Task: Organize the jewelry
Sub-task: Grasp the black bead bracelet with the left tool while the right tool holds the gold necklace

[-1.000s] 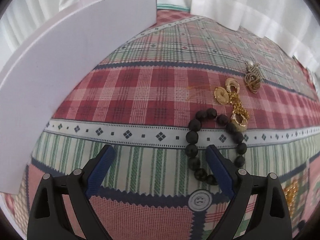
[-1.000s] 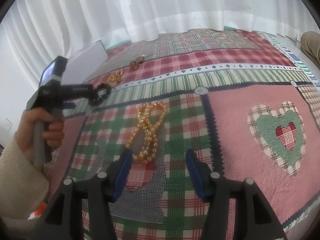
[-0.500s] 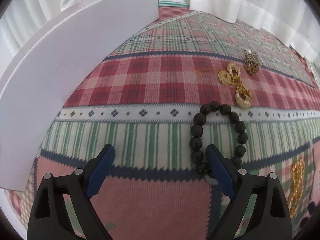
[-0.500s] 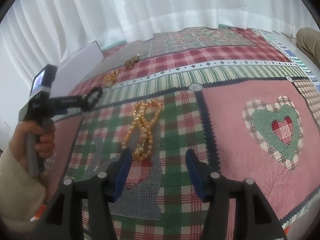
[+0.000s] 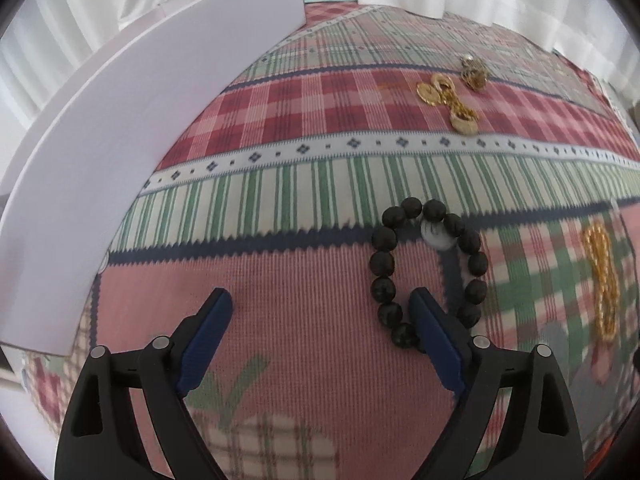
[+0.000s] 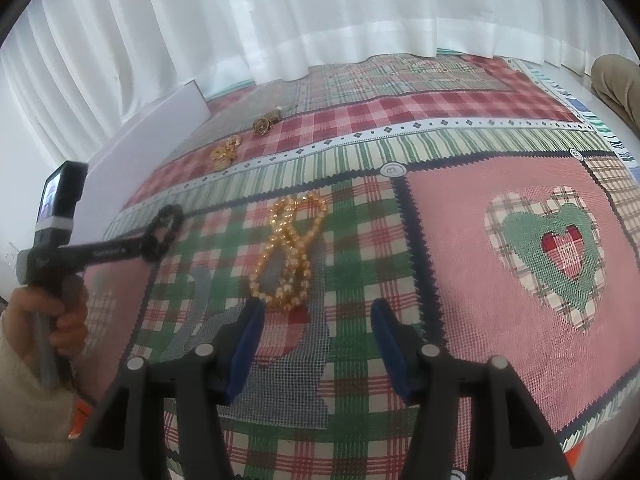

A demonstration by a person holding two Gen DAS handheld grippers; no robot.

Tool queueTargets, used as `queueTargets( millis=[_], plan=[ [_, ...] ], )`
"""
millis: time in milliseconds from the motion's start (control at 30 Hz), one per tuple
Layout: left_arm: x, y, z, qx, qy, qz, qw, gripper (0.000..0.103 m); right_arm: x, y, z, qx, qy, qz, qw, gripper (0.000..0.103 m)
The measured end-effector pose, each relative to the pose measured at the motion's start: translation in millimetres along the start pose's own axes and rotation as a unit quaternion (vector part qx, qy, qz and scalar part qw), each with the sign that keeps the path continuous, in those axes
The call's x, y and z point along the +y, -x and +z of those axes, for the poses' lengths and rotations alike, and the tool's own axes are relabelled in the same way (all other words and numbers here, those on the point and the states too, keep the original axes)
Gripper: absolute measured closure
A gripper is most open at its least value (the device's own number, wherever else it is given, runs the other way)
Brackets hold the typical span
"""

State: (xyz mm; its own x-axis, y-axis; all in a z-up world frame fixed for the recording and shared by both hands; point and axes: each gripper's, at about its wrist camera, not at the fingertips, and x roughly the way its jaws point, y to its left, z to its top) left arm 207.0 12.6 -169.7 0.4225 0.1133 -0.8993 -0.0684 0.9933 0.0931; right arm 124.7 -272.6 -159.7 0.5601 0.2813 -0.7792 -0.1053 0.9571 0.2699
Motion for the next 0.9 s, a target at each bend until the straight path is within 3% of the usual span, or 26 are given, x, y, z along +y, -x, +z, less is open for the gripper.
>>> queueTargets(
  millis=[300, 467, 600, 733, 833, 867, 900],
  plan=[
    [14, 14, -39, 0.013, -0.004, -0.018, 0.9998, 0.011, 1, 8, -2, -0.005, 0.001, -0.002, 1.000, 0.046],
    [24, 26, -63, 0.028, -0.002, -0.046, 0.9985, 0.013, 2, 12, -5, -0.008, 0.004, -0.004, 1.000, 0.046],
    [30, 33, -70, 0.024, 0.002, -0.073, 0.9971, 0.013, 0, 11, -6, -0.003, -0.003, -0.004, 1.000, 0.046],
    [29, 33, -72, 0.023, -0.011, -0.070, 0.9972, 0.018, 0, 13, -3, -0.006, -0.002, -0.007, 1.000, 0.046],
    [18, 32, -70, 0.015, -0.026, -0.060, 0.9978, 0.028, 2, 14, -2, -0.008, 0.002, -0.007, 1.000, 0.046],
    [14, 32, -67, 0.013, -0.029, -0.064, 0.9975, 0.042, 3, 14, -1, -0.007, 0.005, -0.007, 1.000, 0.046],
    [9, 34, -65, 0.010, -0.035, -0.067, 0.9971, 0.064, 3, 14, -2, -0.006, 0.006, -0.007, 1.000, 0.046]
  ],
)
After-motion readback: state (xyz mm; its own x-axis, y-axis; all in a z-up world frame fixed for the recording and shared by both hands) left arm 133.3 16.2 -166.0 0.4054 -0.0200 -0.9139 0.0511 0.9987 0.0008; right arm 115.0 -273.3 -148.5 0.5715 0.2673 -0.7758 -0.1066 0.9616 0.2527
